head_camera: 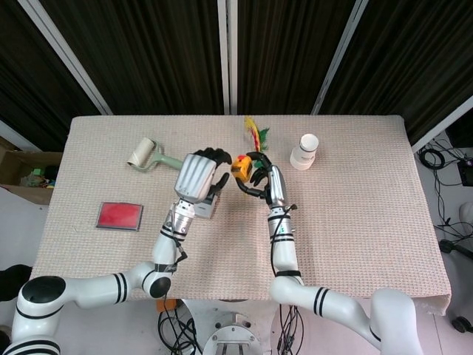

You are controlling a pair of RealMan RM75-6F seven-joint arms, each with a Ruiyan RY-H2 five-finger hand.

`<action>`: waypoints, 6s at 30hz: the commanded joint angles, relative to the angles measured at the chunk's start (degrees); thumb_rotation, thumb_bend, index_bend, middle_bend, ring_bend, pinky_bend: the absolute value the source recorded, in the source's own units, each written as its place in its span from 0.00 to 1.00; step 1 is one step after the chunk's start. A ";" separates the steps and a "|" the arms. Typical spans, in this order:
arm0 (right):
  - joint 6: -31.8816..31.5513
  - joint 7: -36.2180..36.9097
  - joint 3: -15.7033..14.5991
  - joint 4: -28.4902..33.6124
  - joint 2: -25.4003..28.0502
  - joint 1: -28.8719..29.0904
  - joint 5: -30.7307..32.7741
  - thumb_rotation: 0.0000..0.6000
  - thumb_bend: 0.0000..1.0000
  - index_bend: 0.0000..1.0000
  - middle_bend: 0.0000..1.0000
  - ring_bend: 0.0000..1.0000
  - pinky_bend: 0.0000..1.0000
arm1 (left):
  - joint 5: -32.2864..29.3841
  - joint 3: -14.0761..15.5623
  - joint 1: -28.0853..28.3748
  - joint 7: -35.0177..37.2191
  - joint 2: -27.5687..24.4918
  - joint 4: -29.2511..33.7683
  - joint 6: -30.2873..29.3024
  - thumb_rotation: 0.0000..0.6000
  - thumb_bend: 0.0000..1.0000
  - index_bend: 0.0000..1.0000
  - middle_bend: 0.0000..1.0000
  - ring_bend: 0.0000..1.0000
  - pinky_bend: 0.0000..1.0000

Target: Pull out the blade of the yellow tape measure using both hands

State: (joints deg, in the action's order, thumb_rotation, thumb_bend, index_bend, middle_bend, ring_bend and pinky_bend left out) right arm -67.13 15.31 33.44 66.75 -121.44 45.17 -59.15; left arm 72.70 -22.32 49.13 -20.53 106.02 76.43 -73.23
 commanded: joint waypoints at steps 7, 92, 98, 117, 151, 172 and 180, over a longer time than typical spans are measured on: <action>0.22 0.27 0.04 -0.59 -0.26 0.06 -0.03 1.00 0.36 0.83 0.69 0.60 0.67 | -0.23 -0.31 0.99 0.35 0.86 -0.82 0.40 0.99 0.34 0.49 0.48 0.47 0.62; -0.35 0.12 -2.08 -0.29 -0.56 -0.39 -3.58 1.00 0.39 0.83 0.69 0.60 0.67 | 0.69 -2.56 1.86 6.04 1.81 -3.67 -5.02 1.00 0.43 0.65 0.61 0.61 0.75; -0.56 -0.04 -2.28 0.10 -0.43 -0.57 -3.86 1.00 0.39 0.83 0.69 0.60 0.67 | 1.08 -2.80 1.94 6.67 1.89 -4.15 -5.57 1.00 0.43 0.65 0.61 0.61 0.75; -1.55 -1.82 -3.77 1.05 0.01 -1.44 -5.00 1.00 0.39 0.83 0.69 0.60 0.67 | 1.15 -5.08 0.91 10.13 0.59 -3.52 -8.69 1.00 0.44 0.66 0.62 0.62 0.75; -2.12 -4.43 -5.31 2.28 1.54 -4.10 -4.78 1.00 0.39 0.83 0.69 0.60 0.67 | -1.47 -10.32 -3.37 17.06 -3.12 -2.54 -16.17 1.00 0.44 0.67 0.63 0.63 0.76; -5.51 -5.39 -8.63 7.95 6.19 -9.88 -6.45 1.00 0.39 0.83 0.69 0.60 0.67 | -4.14 -14.44 -5.82 21.03 -5.29 -4.50 -20.57 1.00 0.44 0.67 0.63 0.63 0.76; -6.52 -4.57 -10.94 9.43 8.06 -12.89 -7.37 1.00 0.39 0.83 0.69 0.60 0.67 | -4.59 -15.05 -8.22 20.86 -8.31 -1.34 -22.25 1.00 0.44 0.67 0.63 0.63 0.76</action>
State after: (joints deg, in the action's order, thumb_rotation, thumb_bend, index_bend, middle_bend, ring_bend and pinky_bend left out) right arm -73.52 10.57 22.73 76.02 -113.59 32.54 -66.32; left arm 68.19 -37.30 41.20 0.38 98.02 74.79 -95.22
